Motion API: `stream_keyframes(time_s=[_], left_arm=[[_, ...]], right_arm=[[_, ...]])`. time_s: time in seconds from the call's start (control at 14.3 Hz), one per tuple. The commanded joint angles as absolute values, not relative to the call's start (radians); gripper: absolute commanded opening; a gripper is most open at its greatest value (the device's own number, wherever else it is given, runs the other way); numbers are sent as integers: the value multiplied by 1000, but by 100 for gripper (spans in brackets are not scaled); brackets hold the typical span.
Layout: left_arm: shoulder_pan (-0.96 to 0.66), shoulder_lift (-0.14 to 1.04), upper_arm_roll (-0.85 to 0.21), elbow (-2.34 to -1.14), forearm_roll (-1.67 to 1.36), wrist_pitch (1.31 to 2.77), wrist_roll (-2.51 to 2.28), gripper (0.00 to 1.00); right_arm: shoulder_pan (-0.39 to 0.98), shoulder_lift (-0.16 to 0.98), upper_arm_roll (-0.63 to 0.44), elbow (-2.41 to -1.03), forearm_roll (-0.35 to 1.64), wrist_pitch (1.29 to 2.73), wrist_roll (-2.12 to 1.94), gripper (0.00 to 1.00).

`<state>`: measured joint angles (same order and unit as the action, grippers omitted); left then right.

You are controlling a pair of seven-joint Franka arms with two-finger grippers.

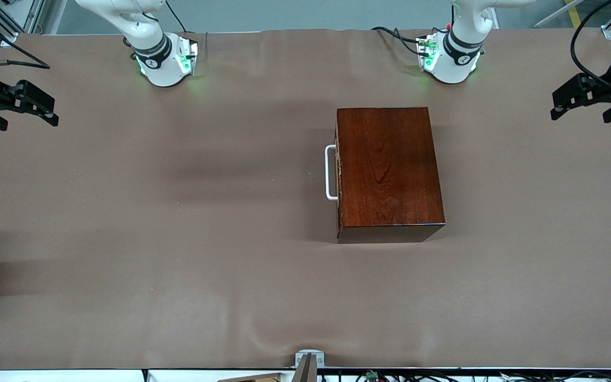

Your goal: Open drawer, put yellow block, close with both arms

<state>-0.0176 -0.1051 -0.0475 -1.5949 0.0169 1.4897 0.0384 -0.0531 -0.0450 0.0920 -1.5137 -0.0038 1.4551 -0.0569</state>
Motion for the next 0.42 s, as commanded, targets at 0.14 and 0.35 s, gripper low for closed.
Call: stream_keyframes(time_s=[0.14, 0.35], left_arm=[[49, -178, -118, -1669, 18, 1491, 43, 100], [49, -172, -110, -1649, 17, 1489, 40, 100]], right_arm=[[-63, -35, 97, -1494, -2, 1450, -63, 100], [-63, -35, 97, -1494, -2, 1448, -63, 100]])
